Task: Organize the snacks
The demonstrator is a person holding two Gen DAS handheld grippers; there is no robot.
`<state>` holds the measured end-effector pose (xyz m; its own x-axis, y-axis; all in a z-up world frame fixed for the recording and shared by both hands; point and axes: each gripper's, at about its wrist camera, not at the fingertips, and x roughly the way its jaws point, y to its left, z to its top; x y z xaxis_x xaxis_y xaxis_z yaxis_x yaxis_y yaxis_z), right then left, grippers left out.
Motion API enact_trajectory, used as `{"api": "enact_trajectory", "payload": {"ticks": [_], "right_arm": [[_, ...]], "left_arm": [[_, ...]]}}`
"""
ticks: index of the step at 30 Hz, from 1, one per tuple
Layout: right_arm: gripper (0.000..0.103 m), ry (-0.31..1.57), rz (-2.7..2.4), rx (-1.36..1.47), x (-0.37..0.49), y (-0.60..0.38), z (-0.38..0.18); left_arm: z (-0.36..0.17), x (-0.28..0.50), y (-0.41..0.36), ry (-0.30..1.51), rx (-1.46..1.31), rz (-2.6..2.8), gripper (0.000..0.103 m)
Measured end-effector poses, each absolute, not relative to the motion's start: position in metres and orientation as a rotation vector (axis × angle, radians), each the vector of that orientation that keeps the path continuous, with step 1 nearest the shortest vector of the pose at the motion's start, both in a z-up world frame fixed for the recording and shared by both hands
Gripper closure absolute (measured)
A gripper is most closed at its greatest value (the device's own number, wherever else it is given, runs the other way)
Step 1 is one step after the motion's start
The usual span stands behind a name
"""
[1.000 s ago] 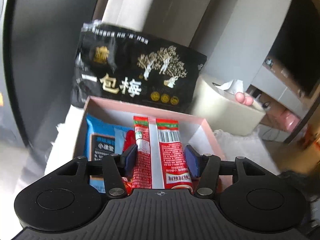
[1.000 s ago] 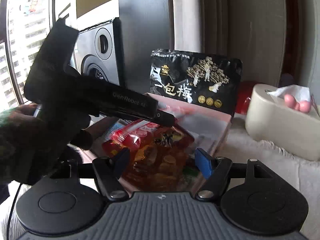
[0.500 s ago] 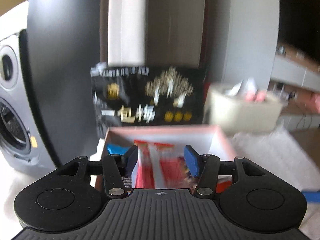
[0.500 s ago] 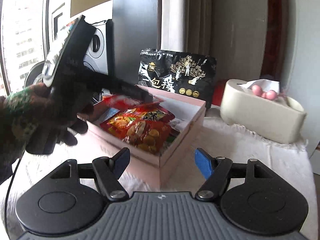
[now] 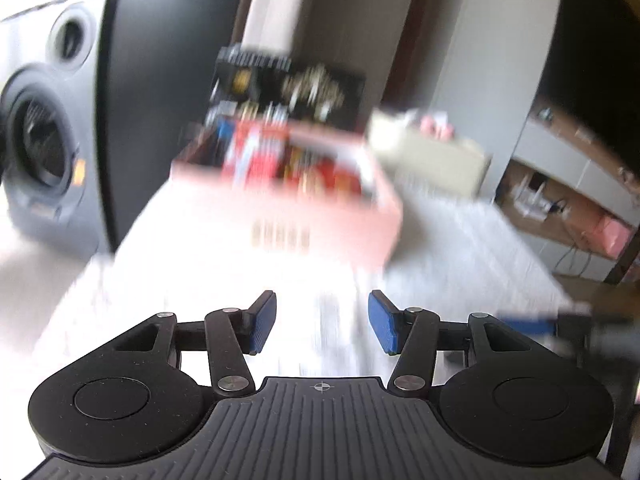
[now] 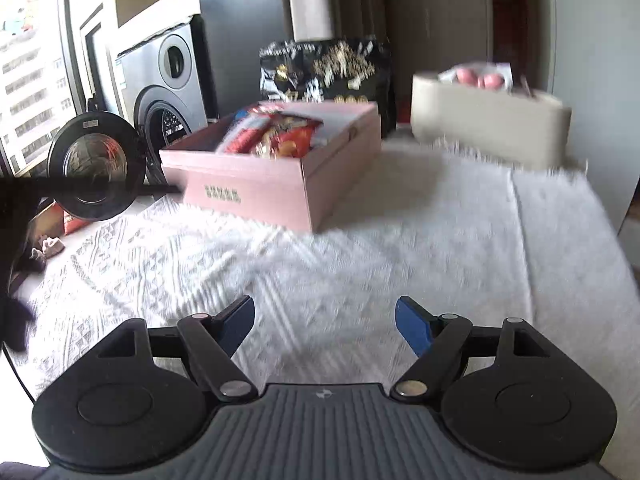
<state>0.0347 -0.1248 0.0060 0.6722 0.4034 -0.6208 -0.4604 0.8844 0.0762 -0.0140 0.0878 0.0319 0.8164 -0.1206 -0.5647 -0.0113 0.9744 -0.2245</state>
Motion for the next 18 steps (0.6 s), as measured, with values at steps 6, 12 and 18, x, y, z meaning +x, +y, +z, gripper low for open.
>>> {"api": "enact_trajectory", "payload": {"ticks": [6, 12, 18], "right_arm": [[0.021, 0.715, 0.438, -0.056, 0.043, -0.127, -0.005], [0.011, 0.708, 0.434, -0.193, 0.037, -0.108, -0.010], [0.001, 0.684, 0.384, -0.169, 0.041, -0.117, -0.013]], "left_arm": [[0.009, -0.027, 0.066, 0.630, -0.127, -0.017, 0.047], [0.006, -0.015, 0.061, 0.621, -0.108, 0.002, 0.048], [0.001, -0.025, 0.052, 0.585, -0.050, 0.012, 0.048]]}}
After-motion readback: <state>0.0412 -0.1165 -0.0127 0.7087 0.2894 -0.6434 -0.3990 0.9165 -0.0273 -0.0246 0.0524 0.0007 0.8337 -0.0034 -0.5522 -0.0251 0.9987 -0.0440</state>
